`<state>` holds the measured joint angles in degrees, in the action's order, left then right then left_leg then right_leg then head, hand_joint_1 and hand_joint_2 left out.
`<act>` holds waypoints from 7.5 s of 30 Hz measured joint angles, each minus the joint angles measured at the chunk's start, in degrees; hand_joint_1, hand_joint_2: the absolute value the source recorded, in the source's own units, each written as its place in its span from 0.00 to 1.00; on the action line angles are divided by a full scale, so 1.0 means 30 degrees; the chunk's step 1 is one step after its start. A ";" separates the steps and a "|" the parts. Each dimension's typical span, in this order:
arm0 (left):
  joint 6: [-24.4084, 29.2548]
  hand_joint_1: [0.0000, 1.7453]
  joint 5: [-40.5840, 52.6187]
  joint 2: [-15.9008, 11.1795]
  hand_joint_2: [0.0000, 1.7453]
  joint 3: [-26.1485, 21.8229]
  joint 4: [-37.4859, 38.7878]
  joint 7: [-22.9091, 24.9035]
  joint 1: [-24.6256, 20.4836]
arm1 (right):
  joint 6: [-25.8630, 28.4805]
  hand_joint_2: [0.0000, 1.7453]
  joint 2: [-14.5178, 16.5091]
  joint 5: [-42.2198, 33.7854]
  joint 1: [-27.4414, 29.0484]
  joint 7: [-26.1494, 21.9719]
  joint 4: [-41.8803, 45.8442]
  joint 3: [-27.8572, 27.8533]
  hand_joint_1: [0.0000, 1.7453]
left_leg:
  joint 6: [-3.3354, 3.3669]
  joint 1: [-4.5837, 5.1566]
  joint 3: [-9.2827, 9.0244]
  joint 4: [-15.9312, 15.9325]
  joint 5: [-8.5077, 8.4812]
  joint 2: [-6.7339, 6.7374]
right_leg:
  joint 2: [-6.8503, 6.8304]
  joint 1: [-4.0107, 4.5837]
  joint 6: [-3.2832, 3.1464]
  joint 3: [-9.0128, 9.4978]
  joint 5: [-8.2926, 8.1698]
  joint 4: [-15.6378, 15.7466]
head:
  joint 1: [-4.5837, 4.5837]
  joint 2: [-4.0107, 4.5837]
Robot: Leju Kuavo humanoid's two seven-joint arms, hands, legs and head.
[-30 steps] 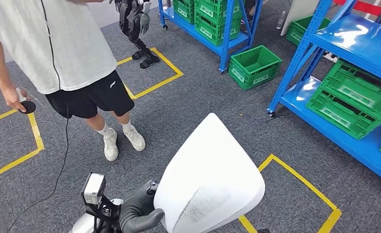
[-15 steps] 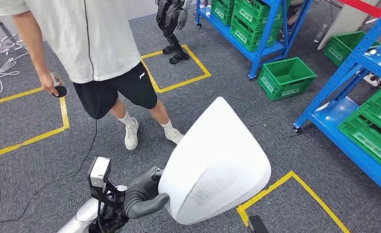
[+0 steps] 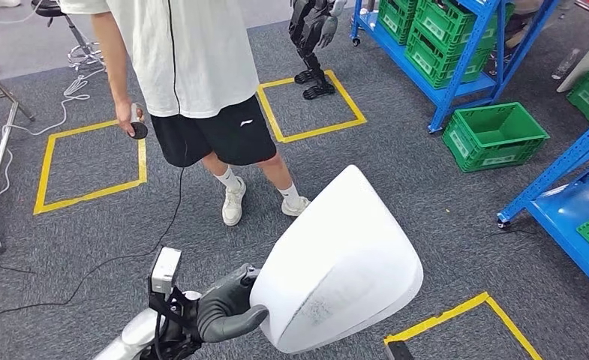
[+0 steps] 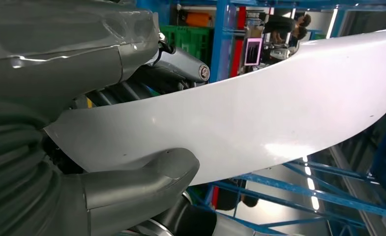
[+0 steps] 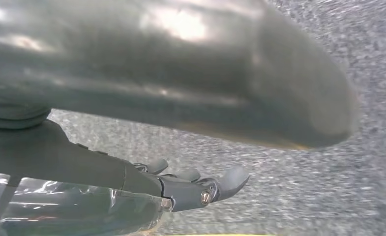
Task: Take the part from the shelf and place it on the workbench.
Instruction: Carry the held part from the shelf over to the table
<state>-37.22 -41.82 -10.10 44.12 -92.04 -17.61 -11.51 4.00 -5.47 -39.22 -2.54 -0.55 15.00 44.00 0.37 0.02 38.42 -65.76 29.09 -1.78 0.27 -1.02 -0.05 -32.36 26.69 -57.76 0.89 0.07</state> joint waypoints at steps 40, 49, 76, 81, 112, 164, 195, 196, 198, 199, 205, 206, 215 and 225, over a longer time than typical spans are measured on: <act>-0.0579 1.00 0.0312 -0.0393 1.00 0.1269 0.0270 0.1177 -0.1100 | 0.0408 0.00 0.0754 -0.0479 -0.0482 -0.0275 -0.0213 -0.1302 0.00 | 0.0659 0.0249 -0.1003 0.2255 -0.1445 0.1863 | -0.1816 0.0248 0.0085 0.0108 0.0232 -0.0084 | -0.0058 0.0000; -0.0638 1.00 0.0226 -0.0255 1.00 0.1390 0.0344 0.1184 -0.1269 | 0.0421 0.00 0.0645 -0.0466 -0.0444 -0.0244 -0.0268 -0.1399 0.00 | 0.1023 0.0123 -0.1696 0.3517 -0.2002 -0.0037 | -0.0183 0.0062 0.0400 -0.2486 0.2142 -0.5031 | -0.0190 0.0000; -0.0760 1.00 0.0124 -0.0189 1.00 0.1410 0.0406 0.1251 -0.1483 | 0.0386 0.00 0.0701 -0.0464 -0.0532 -0.0215 -0.0359 -0.1441 0.00 | 0.1163 0.0251 -0.1641 0.3217 -0.1753 0.0970 | -0.1630 0.0205 0.0385 -0.0164 0.0780 -0.0953 | -0.0111 0.0000; -0.0761 1.00 0.0139 -0.0115 1.00 0.1495 0.0446 0.1284 -0.1430 | 0.0386 0.00 0.0534 -0.0472 -0.0343 -0.0198 -0.0384 -0.1444 0.00 | 0.1149 0.0104 -0.1819 0.3387 -0.1850 -0.0449 | -0.0146 -0.0040 0.0626 -0.2710 0.2038 -0.5301 | -0.0208 0.0000; -0.0752 1.00 -0.0027 -0.0049 1.00 0.1621 0.0465 0.1445 -0.1371 | 0.0357 0.00 0.0679 -0.0465 -0.0271 -0.0111 -0.0401 -0.1437 0.00 | 0.1189 0.0074 -0.1591 0.3225 -0.1937 -0.0511 | -0.0153 -0.0128 0.0802 -0.2631 0.2034 -0.5236 | -0.0208 0.0000; -0.0769 1.00 -0.0122 -0.0282 1.00 0.1249 0.0277 0.1297 -0.1170 | -0.0222 0.00 0.0259 0.0142 -0.0327 -0.0120 -0.0534 -0.1401 0.00 | 0.0925 0.0392 -0.0771 0.2255 -0.1682 0.1994 | -0.2136 0.0211 0.0424 0.0318 0.0459 -0.0148 | 0.0004 0.0000; -0.0699 1.00 -0.0260 -0.0513 1.00 0.1091 0.0399 0.0696 -0.0675 | 0.0286 0.00 0.0676 -0.0157 -0.0495 0.0119 -0.0534 -0.1397 0.00 | 0.0720 0.0150 -0.0630 0.2030 -0.1627 0.1144 | -0.1773 -0.0026 0.0636 0.0201 0.0558 -0.0343 | -0.0051 0.0000; -0.0707 1.00 -0.0260 -0.0524 1.00 0.1076 0.0371 0.0687 -0.0660 | 0.0319 0.00 0.0698 -0.0215 -0.0512 0.0164 -0.0530 -0.1404 0.00 | 0.0798 0.0104 -0.0739 0.2209 -0.1682 0.1051 | -0.1806 -0.0042 0.0729 0.0230 0.0587 -0.0287 | -0.0046 -0.0002; -0.0732 1.00 -0.0271 -0.0506 1.00 0.1053 0.0317 0.0670 -0.0674 | 0.0374 0.00 0.0716 -0.0277 -0.0529 0.0197 -0.0523 -0.1417 0.00 | 0.0965 0.0000 -0.1099 0.2711 -0.1846 0.0869 | -0.1327 -0.0055 0.0813 0.0099 0.0881 -0.0713 | -0.0082 -0.0002; -0.0736 1.00 -0.0271 -0.0470 1.00 0.1047 0.0295 0.0665 -0.0693 | 0.0395 0.00 0.0710 -0.0291 -0.0524 0.0204 -0.0521 -0.1421 0.00 | 0.1029 -0.0071 -0.1279 0.2912 -0.1922 0.0769 | -0.0920 -0.0070 0.0765 -0.0329 0.1253 -0.1566 | -0.0122 -0.0002; -0.0725 1.00 -0.0260 -0.0357 1.00 0.1109 0.0319 0.0661 -0.0694 | 0.0423 0.00 0.0579 -0.0346 -0.0328 0.0237 -0.0556 -0.1423 0.00 | 0.0991 -0.0084 -0.1444 0.2925 -0.1800 0.0008 | -0.0190 -0.0200 0.1219 -0.2227 0.1271 -0.3856 | -0.0210 0.0000; -0.0725 1.00 -0.0258 -0.0353 1.00 0.1107 0.0321 0.0661 -0.0694 | 0.0423 0.00 0.0565 -0.0350 -0.0338 0.0241 -0.0556 -0.1423 0.00 | 0.0890 -0.0090 -0.1467 0.2856 -0.1723 -0.0091 | -0.0181 -0.0256 0.1391 -0.1654 0.0595 -0.2417 | -0.0221 0.0000; -0.0479 1.00 0.0189 -0.0413 1.00 0.0961 0.0244 0.0375 -0.0696 | -0.0060 0.00 0.0537 -0.0085 -0.0452 0.0264 -0.0548 -0.1419 0.00 | 0.0067 -0.0172 -0.0251 0.0054 -0.0085 0.0332 | -0.0135 -0.0280 0.0408 -0.0298 -0.0266 -0.0114 | -0.0137 0.0000; -0.0295 1.00 0.0614 -0.0513 1.00 0.0772 0.0033 0.0266 -0.0642 | -0.0306 0.00 0.0321 0.0122 -0.0495 0.0208 -0.0543 -0.1413 0.00 | 0.1098 0.0232 -0.0723 0.2421 -0.1722 0.0747 | -0.0206 0.0075 0.0537 0.0347 0.0143 -0.0066 | -0.0170 0.0000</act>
<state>-38.10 -39.98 -11.64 46.44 -91.94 -16.81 -13.44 3.08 -4.51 -38.85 -4.02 0.07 13.37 39.76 3.66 0.72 36.25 -58.50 23.92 0.46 -0.35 -0.80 1.56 -31.32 27.12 -57.96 0.38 0.07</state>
